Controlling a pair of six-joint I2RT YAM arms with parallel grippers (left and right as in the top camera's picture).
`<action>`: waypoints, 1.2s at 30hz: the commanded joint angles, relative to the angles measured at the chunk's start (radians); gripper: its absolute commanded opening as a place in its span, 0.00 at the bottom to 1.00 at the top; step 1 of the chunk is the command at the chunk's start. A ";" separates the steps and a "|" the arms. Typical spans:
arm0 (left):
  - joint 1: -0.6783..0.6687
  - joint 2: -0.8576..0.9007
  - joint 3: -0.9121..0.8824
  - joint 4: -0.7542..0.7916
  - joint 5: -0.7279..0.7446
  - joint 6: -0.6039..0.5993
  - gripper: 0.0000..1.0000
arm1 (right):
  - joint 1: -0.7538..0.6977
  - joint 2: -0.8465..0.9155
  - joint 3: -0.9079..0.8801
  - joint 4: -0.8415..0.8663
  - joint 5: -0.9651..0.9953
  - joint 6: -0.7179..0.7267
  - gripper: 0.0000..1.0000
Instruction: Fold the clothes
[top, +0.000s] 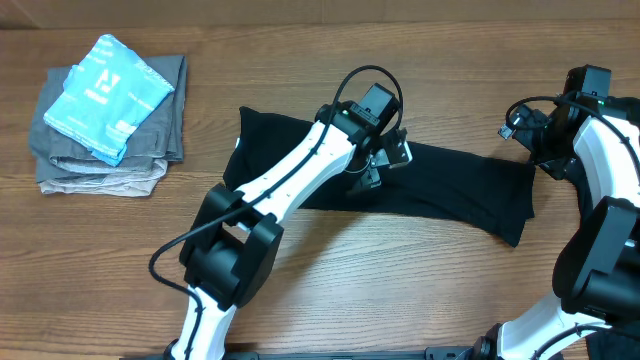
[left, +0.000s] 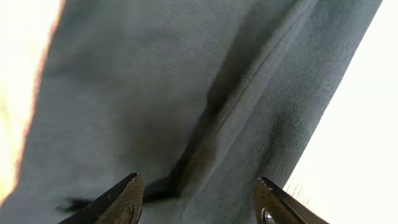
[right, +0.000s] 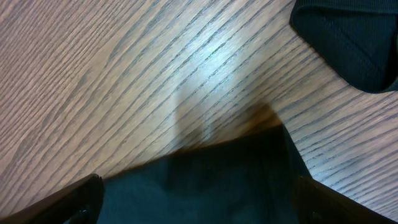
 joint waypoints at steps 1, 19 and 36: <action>0.003 0.044 0.013 -0.005 0.030 0.032 0.60 | -0.002 -0.019 0.016 0.006 -0.006 -0.004 1.00; 0.004 0.050 -0.019 0.059 0.031 0.031 0.41 | -0.002 -0.019 0.016 0.006 -0.006 -0.004 1.00; 0.005 0.050 -0.019 0.055 0.101 0.024 0.47 | -0.002 -0.019 0.016 0.006 -0.006 -0.004 1.00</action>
